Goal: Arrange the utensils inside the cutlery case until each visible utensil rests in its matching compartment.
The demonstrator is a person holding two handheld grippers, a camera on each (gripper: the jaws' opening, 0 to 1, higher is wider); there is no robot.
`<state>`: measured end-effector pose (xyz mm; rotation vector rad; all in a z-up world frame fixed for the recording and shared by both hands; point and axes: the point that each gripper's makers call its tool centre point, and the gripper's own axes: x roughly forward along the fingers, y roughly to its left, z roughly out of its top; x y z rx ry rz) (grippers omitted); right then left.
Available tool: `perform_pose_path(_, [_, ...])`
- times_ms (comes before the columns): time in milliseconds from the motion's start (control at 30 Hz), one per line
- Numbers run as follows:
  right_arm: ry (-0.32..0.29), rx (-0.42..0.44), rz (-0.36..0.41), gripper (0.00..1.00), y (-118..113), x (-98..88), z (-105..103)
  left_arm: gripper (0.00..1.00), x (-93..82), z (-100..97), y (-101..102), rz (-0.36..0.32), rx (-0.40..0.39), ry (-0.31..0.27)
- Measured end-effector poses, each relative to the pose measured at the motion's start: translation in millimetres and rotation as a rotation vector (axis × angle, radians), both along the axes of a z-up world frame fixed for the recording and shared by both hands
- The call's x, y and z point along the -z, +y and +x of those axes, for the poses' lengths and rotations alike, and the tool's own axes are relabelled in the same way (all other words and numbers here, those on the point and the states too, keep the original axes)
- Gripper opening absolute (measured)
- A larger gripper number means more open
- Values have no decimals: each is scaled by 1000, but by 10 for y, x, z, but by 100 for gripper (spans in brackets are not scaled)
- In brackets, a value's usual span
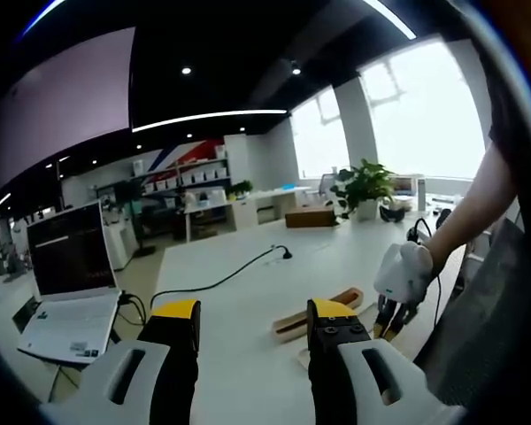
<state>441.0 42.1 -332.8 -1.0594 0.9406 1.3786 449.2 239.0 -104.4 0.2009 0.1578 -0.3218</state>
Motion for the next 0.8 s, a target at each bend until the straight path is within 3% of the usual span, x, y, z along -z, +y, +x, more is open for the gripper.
perform_pose_path(800, [-50, 58, 19, 1, -68, -222, 323, 50, -9, 6, 1, -4, -1, -4])
